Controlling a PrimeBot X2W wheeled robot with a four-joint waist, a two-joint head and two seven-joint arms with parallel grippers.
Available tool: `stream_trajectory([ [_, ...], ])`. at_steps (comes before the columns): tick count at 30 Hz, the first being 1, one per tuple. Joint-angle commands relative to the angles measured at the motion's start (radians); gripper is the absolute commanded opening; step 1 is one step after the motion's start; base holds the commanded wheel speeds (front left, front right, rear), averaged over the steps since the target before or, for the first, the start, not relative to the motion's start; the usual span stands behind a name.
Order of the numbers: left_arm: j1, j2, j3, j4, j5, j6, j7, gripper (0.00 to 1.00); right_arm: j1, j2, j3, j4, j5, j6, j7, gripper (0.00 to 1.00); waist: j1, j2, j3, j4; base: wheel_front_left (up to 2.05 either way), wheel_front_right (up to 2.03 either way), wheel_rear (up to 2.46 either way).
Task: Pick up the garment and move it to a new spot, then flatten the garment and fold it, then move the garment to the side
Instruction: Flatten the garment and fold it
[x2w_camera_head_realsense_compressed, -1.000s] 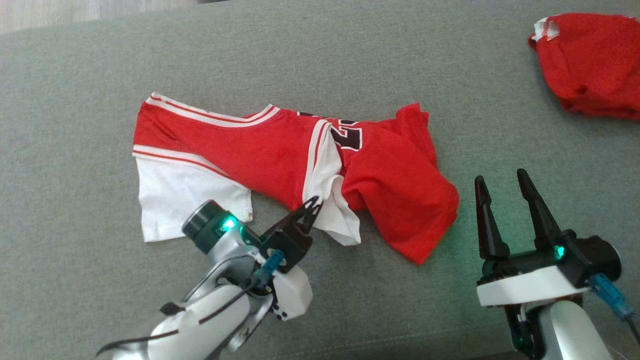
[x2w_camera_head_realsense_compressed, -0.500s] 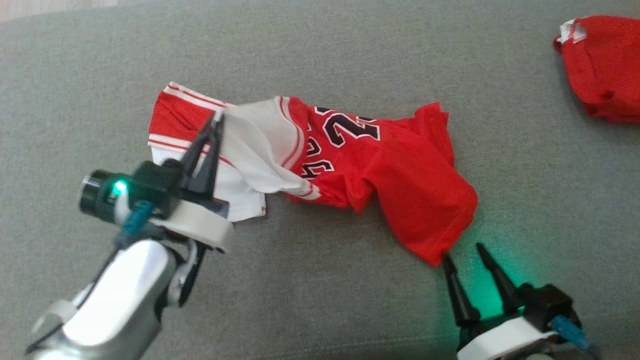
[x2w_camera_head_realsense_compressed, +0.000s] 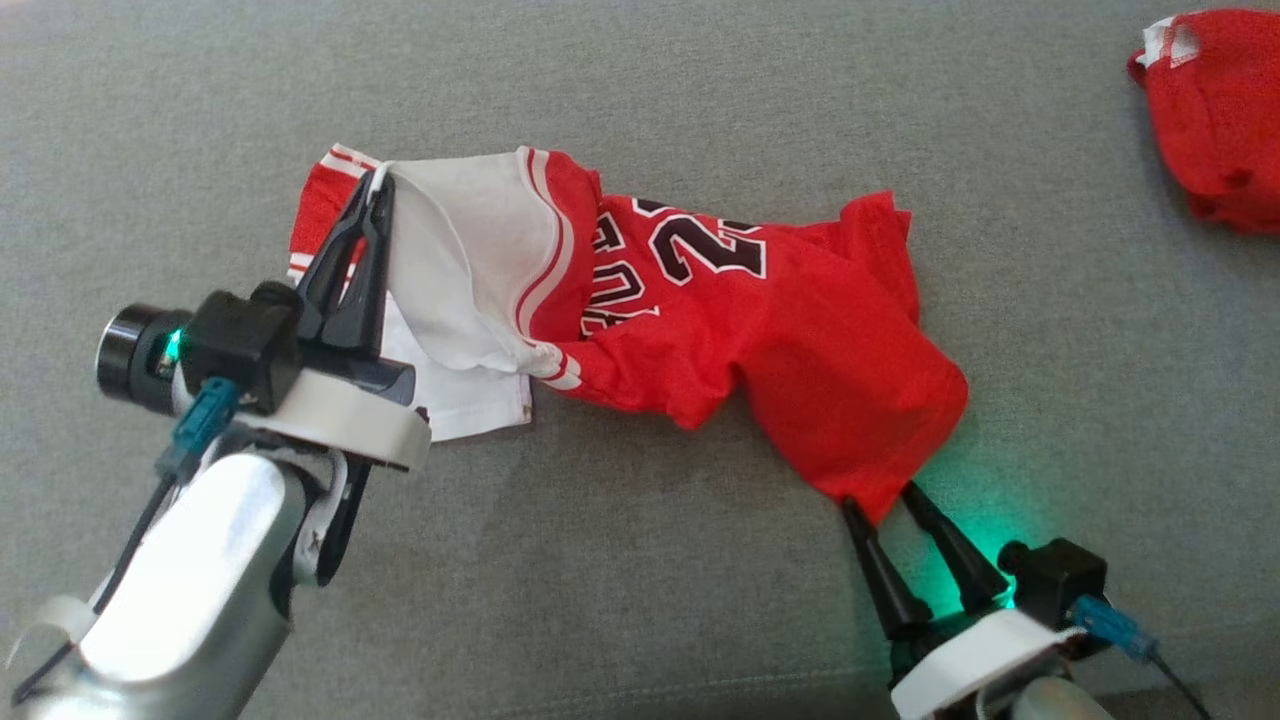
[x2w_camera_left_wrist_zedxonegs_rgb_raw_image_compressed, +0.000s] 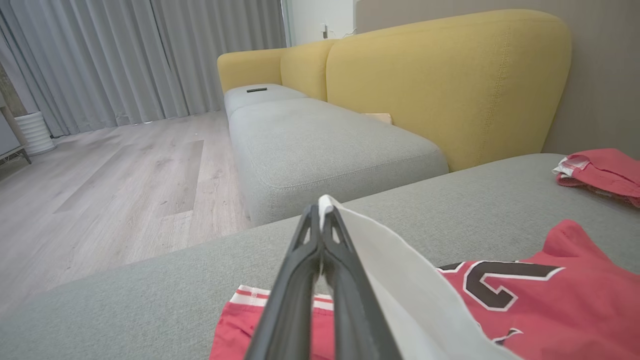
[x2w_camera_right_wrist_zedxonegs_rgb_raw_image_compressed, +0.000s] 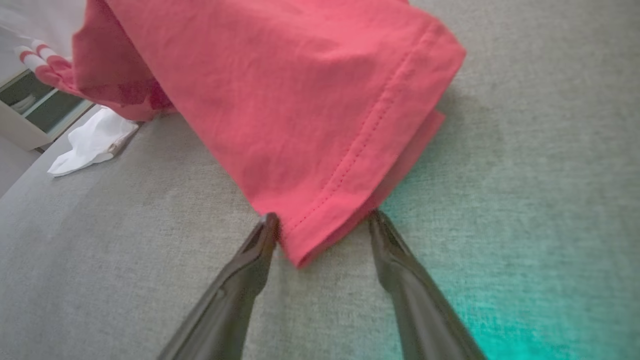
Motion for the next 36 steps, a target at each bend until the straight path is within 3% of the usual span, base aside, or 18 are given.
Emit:
stream_trajectory([
  [1,-0.015,0.021,0.055,-0.031,0.009,-0.005,-0.009,0.00,-0.006,-0.014,0.043,0.008,0.017,0.007,0.003,0.55,0.0000,0.0000,0.002,0.002,0.00,0.00,0.00],
  [4,-0.014,0.019,0.068,-0.027,0.014,-0.016,-0.009,0.00,-0.020,-0.028,0.081,0.027,0.045,0.007,0.009,0.00,0.0000,0.0000,0.004,0.004,0.00,0.00,0.00],
  [8,-0.012,0.013,0.100,-0.031,0.017,-0.021,-0.009,0.00,-0.033,-0.062,0.126,0.030,0.080,0.007,0.025,0.00,0.0000,0.0000,0.003,0.002,0.00,0.00,0.00],
  [12,0.004,-0.018,0.186,-0.088,-0.014,-0.037,-0.009,0.00,-0.029,-0.110,0.102,-0.033,0.118,0.007,0.013,0.00,0.0000,0.0000,-0.020,-0.008,0.00,0.00,0.00],
  [20,0.009,-0.075,0.418,-0.246,-0.135,-0.173,-0.009,0.00,0.016,-0.283,-0.091,-0.398,0.224,0.007,0.006,0.00,0.0000,0.0000,-0.103,-0.030,0.00,0.00,0.00],
  [26,-0.108,-0.107,0.505,-0.298,-0.277,-0.260,-0.002,0.00,-0.022,-0.384,-0.268,-0.651,0.301,0.007,0.119,0.00,0.0000,0.0000,-0.157,-0.031,0.00,0.00,0.00],
  [31,-0.271,-0.117,0.511,-0.258,-0.343,-0.275,0.055,0.00,-0.158,-0.401,-0.342,-0.691,0.344,0.007,0.209,0.00,0.0000,0.0000,-0.150,-0.020,0.00,0.00,0.00],
  [36,-0.513,-0.134,0.506,-0.080,-0.370,-0.284,0.095,0.00,-0.432,-0.392,-0.325,-0.590,0.382,0.007,0.327,0.00,0.0000,0.0000,-0.088,-0.016,0.00,0.00,0.00],
])
